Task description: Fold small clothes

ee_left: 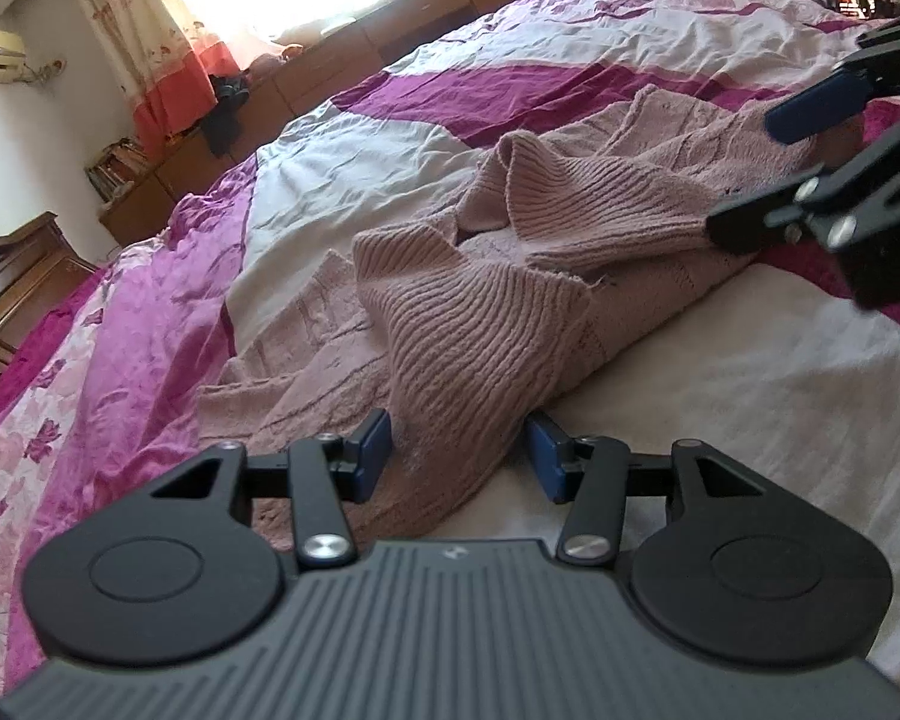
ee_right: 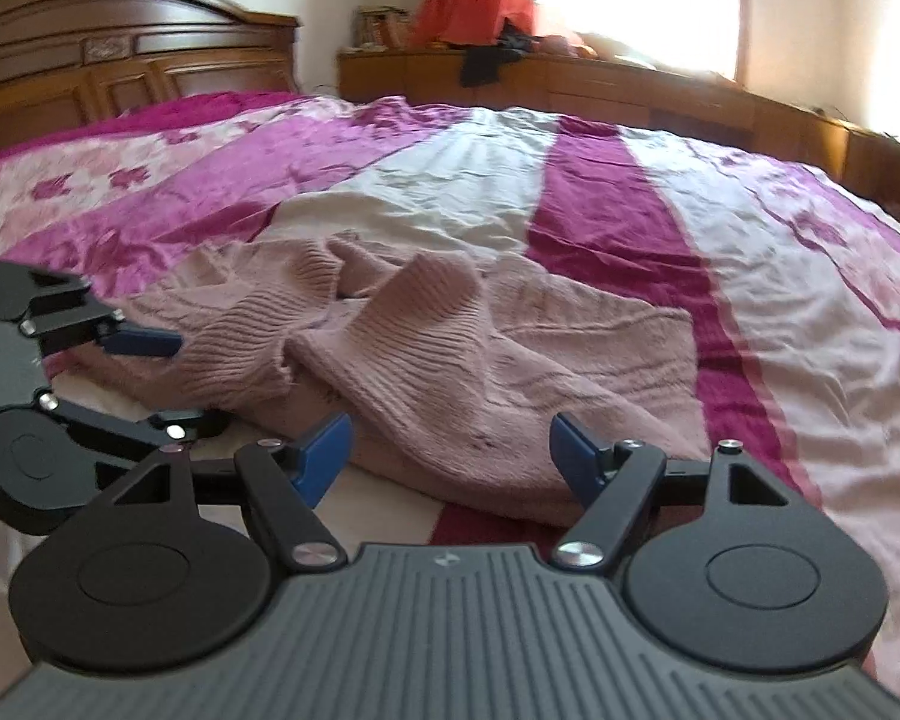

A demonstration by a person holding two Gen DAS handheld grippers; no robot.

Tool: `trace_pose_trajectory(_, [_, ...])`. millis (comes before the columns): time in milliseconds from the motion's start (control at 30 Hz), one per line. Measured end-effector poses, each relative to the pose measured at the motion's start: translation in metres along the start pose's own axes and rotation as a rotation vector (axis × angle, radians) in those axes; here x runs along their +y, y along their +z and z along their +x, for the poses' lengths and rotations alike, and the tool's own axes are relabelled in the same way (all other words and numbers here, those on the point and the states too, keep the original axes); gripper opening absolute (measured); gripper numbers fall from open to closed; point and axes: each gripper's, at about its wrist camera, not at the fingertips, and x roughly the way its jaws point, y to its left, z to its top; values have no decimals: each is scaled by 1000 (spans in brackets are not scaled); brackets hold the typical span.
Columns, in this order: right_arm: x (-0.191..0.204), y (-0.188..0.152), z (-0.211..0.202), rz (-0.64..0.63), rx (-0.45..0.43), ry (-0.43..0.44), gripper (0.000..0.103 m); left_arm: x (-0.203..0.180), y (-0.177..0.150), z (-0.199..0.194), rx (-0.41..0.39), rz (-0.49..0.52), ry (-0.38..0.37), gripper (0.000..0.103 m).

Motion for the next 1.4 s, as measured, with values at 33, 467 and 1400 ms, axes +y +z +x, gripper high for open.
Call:
trace_pose_trajectory(33, [2,1,2,-11,0,6,79,0,0,1,-6,-2,-3,52])
trace_pose_trajectory(467, [17,18,46,-109,10,89,15,35,7,-8,-86,-134,-80,13])
trace_pose_trajectory(1400, [-165,54,155,216,98,-226,15,192,-1,139,169,-430,163,25])
